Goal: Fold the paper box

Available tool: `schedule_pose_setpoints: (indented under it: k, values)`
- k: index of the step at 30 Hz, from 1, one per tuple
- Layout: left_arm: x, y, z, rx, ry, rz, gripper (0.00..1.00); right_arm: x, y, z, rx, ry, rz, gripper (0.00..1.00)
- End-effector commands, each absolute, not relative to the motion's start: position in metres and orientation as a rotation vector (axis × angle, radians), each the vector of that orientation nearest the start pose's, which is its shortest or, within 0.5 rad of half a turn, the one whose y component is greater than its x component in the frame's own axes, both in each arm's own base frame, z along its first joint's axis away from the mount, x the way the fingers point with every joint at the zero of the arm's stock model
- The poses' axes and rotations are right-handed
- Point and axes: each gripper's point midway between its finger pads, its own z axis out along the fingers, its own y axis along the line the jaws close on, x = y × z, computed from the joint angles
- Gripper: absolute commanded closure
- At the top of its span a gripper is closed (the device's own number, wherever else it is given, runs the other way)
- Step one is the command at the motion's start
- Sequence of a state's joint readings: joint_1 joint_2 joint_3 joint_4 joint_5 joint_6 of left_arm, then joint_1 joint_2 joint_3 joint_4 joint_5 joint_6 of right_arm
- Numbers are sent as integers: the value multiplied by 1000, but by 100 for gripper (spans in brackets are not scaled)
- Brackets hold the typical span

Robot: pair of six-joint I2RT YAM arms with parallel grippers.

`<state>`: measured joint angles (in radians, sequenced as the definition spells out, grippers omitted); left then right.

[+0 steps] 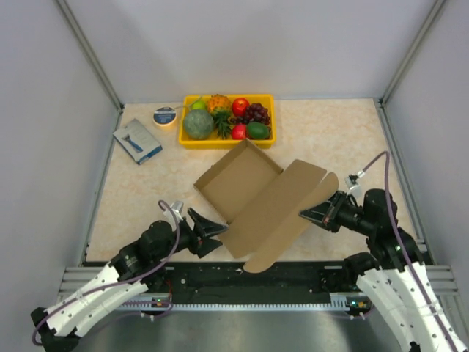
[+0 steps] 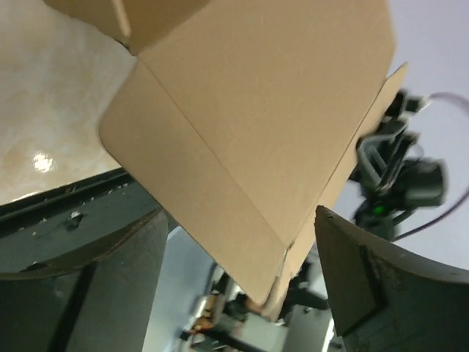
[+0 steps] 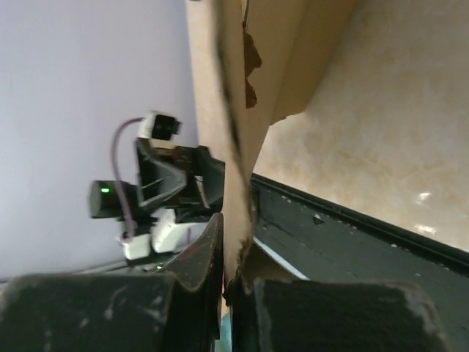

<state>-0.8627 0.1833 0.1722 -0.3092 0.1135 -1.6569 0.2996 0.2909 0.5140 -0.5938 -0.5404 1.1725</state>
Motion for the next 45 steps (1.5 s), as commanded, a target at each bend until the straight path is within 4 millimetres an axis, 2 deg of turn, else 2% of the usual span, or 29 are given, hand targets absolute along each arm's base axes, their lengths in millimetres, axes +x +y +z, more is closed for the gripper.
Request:
schedule_pose_setpoints:
  k: [1, 2, 4, 5, 7, 8, 10, 11, 12, 13, 14, 16, 17, 18, 19, 20, 21, 22, 23, 24, 25, 27, 28, 30, 31, 32, 34, 41, 45]
  values:
    - [83, -206, 164, -388, 2293, -1484, 13, 129, 165, 213, 156, 2327, 1196, 100]
    - [80, -203, 188, -322, 2248, -1498, 13, 134, 165, 225, 110, 2337, 1164, 100]
    - [76, -197, 203, -172, 2216, -1448, 15, 130, 152, 225, -3, 2416, 1023, 100]
    - [72, -192, 227, -117, 2172, -1450, 16, 136, 151, 239, -47, 2431, 986, 100]
    - [73, -190, 243, 18, 2137, -1385, 19, 136, 147, 237, -191, 2503, 922, 100]
    - [71, -188, 272, 74, 2074, -1399, 19, 129, 144, 239, -220, 2554, 913, 100]
    - [79, -195, 288, 201, 2040, -1334, 21, 137, 142, 242, -277, 2571, 868, 100]
    - [79, -197, 319, 262, 1951, -1356, 21, 141, 139, 244, -293, 2566, 839, 100]
    - [89, -208, 323, 362, 1936, -1296, 21, 146, 139, 247, -321, 2556, 819, 100]
    - [92, -212, 349, 422, 1854, -1291, 21, 155, 136, 254, -376, 2517, 774, 100]
    - [96, -218, 360, 491, 1806, -1270, 20, 166, 129, 254, -369, 2517, 690, 100]
    - [124, -241, 383, 669, 1635, -1141, 17, 186, 130, 258, -445, 2503, 645, 100]
    - [133, -246, 406, 710, 1540, -1096, 16, 195, 130, 259, -457, 2496, 628, 100]
    - [161, -260, 401, 761, 1525, -970, 15, 204, 133, 261, -482, 2495, 626, 100]
    - [171, -266, 428, 767, 1434, -939, 12, 217, 138, 263, -511, 2493, 625, 100]
    - [186, -273, 433, 807, 1408, -905, 11, 223, 144, 263, -536, 2481, 658, 100]
    - [203, -301, 413, 932, 1445, -939, 10, 231, 150, 266, -585, 2441, 686, 100]
    - [218, -298, 440, 938, 1417, -941, 9, 238, 156, 266, -630, 2421, 707, 100]
    - [230, -307, 440, 975, 1422, -941, 9, 240, 161, 268, -653, 2395, 744, 100]
    - [254, -323, 421, 1042, 1449, -915, 8, 243, 167, 271, -685, 2365, 776, 100]
    - [261, -324, 433, 1071, 1406, -918, 6, 247, 173, 275, -749, 2309, 799, 100]
    - [284, -335, 418, 1152, 1395, -892, 5, 248, 184, 281, -805, 2255, 876, 100]
    - [292, -333, 425, 1172, 1361, -895, 5, 253, 190, 287, -838, 2203, 890, 100]
    - [314, -339, 398, 1218, 1425, -947, 7, 254, 200, 293, -880, 2151, 955, 100]
    - [330, -330, 403, 1194, 1427, -958, 7, 256, 202, 297, -904, 2119, 959, 100]
    - [331, -330, 402, 1210, 1404, -1032, 7, 257, 204, 298, -918, 2107, 970, 100]
    - [352, -320, 390, 1168, 1449, -1107, 7, 261, 205, 297, -946, 2090, 963, 100]
    - [346, -316, 361, 1237, 1439, -1381, 19, 277, 212, 293, -985, 2075, 988, 100]
    - [345, -316, 346, 1241, 1452, -1431, 44, 288, 218, 294, -992, 2070, 1003, 100]
